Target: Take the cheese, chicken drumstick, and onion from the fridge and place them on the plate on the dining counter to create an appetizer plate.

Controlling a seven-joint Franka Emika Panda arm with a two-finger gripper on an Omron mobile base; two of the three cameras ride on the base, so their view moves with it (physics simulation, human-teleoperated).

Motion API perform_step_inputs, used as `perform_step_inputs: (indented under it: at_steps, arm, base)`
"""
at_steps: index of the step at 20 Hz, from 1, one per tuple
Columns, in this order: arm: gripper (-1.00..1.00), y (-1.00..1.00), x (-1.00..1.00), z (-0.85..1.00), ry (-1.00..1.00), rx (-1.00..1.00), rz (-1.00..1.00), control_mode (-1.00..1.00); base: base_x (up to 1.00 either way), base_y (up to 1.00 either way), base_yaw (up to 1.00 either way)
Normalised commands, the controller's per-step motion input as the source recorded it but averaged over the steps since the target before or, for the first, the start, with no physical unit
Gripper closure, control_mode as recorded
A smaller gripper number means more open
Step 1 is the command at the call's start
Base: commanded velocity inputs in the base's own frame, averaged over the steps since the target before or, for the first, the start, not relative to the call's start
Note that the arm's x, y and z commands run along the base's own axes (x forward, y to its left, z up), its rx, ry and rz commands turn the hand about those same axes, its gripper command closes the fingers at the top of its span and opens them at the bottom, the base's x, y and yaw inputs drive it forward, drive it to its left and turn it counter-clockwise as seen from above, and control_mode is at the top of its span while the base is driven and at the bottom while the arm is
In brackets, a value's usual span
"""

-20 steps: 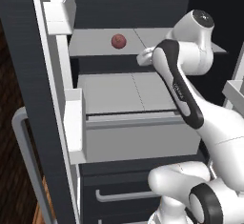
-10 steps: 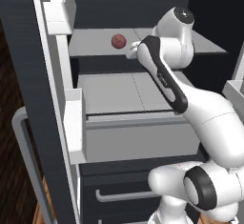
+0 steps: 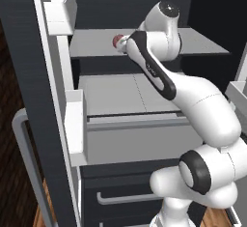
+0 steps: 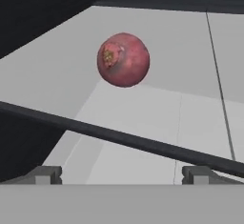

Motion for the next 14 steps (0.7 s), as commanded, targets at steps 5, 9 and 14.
perform_step_inputs:
  at_steps: [5, 9, 14]
  arm:
    - [-1.0, 0.02, 0.27, 0.0, -0.08, 0.02, -0.03, -1.0]
    - [-1.0, 0.0, 0.22, 0.0, -0.14, 0.01, -0.03, -1.0]
    - [-1.0, 0.06, 0.19, 0.0, -0.1, 0.02, -0.02, -1.0]
  base:
    - [0.0, 0.0, 0.0]
    - [0.0, 0.0, 0.0]
    - [0.0, 0.0, 0.0]
